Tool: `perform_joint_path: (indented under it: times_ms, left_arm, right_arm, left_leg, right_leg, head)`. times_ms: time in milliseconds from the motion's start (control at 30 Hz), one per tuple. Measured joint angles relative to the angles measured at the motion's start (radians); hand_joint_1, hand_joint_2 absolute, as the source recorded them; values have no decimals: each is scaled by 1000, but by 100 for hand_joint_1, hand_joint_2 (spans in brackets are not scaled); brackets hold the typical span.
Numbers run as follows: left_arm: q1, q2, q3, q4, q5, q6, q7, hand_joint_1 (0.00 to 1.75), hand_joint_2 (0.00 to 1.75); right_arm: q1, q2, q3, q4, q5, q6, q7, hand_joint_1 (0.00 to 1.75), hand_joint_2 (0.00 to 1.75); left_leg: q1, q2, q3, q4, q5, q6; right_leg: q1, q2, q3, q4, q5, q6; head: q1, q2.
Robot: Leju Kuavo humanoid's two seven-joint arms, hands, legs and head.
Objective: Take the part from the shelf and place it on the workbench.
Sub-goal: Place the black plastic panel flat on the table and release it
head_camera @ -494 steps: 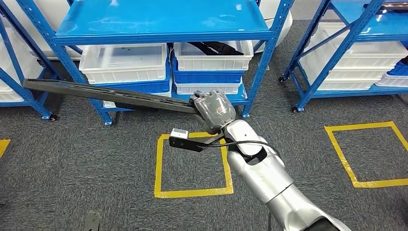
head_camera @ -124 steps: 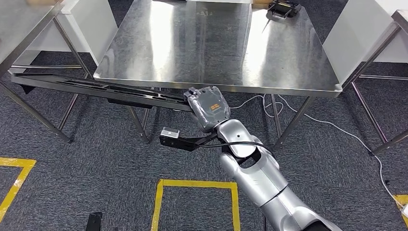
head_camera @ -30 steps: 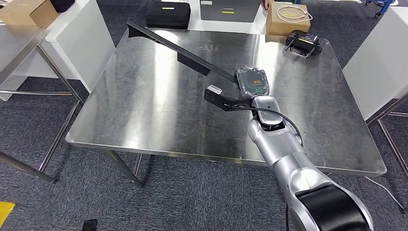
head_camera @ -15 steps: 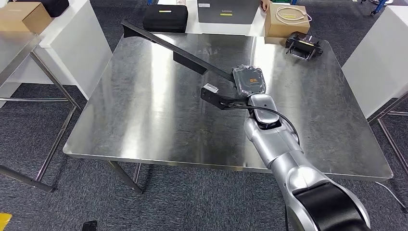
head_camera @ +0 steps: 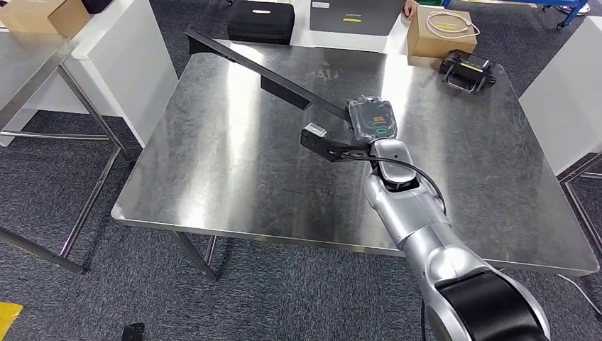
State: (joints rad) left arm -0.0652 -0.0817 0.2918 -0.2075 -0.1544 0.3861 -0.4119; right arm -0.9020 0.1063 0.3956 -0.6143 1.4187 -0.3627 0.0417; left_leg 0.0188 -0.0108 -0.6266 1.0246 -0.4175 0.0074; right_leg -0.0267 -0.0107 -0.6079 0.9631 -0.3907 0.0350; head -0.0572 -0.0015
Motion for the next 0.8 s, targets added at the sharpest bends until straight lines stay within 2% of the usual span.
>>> perform_joint_path:
  times_ms: [167, 533, 633, 800]
  left_arm:
    - [0, 1, 0, 0, -2, 0, 3, 0, 175]
    - [0, 0, 4, 0, -12, 12, -2, 0, 175]
    - [1, 0, 5, 0, -33, 66, -50, 0, 175]
    - [2, -4, 16, 0, -44, 212, -159, 0, 175]
  right_arm:
    - [0, -2, 0, 2, 0, -5, 10, 175, 175]
    - [1, -16, -1, 14, -8, -12, 27, 175, 175]
    - [1, -26, -11, 25, -4, -17, 38, 175, 175]
    - [3, -55, -35, 52, 14, -37, 50, 175, 175]
  left_leg:
    - [0, 0, -1, 0, 1, 1]
    - [1, 2, -1, -7, 3, 2]
    - [1, 1, -2, -9, 3, 2]
    - [1, 1, -6, -10, 3, 2]
  right_leg:
    - [1, 0, -1, 0, 0, 13]
    - [2, 1, -5, 0, 0, 13]
    - [2, 1, -7, 0, 0, 13]
    - [2, 1, -12, 0, 0, 13]
  head:
    - [0, 0]
    - [0, 0]
    - [0, 0]
    - [0, 0]
